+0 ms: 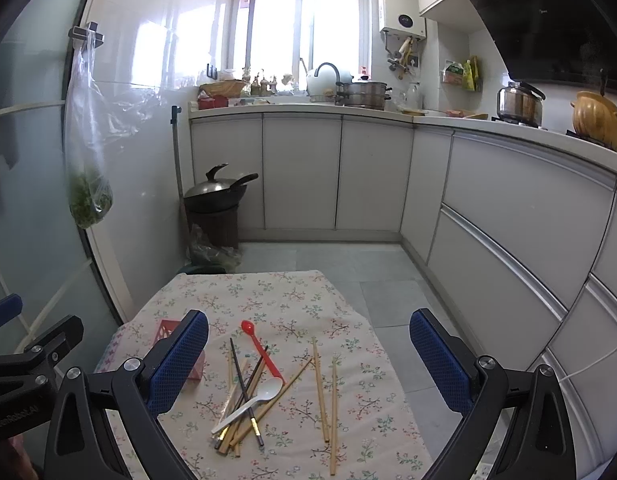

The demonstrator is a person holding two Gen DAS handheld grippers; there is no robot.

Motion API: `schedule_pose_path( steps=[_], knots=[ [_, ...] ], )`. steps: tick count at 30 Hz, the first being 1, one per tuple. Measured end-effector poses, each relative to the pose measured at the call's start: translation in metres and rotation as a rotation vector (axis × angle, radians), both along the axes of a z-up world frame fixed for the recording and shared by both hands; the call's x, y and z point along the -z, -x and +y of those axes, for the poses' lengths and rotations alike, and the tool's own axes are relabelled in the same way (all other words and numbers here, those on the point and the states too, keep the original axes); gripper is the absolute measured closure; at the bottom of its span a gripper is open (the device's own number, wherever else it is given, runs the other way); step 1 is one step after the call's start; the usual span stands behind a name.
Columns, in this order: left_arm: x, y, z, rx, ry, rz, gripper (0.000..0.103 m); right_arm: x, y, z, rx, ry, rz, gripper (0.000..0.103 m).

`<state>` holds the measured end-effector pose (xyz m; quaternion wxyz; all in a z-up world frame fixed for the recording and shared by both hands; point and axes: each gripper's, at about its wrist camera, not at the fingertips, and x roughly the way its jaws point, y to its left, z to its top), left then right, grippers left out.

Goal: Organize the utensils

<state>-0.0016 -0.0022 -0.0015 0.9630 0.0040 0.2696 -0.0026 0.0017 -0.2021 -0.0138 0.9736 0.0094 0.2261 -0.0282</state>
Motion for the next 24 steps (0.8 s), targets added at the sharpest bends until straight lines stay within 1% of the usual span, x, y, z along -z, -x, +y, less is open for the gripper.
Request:
schedule_pose_path(
  steps=[24],
  knots=[
    [-0.0006, -0.0008, 0.0001, 0.004, 0.007, 0.000, 0.000, -0.0022, 0.0001, 0.0004, -0.003, -0.008, -0.007, 0.001]
  ],
)
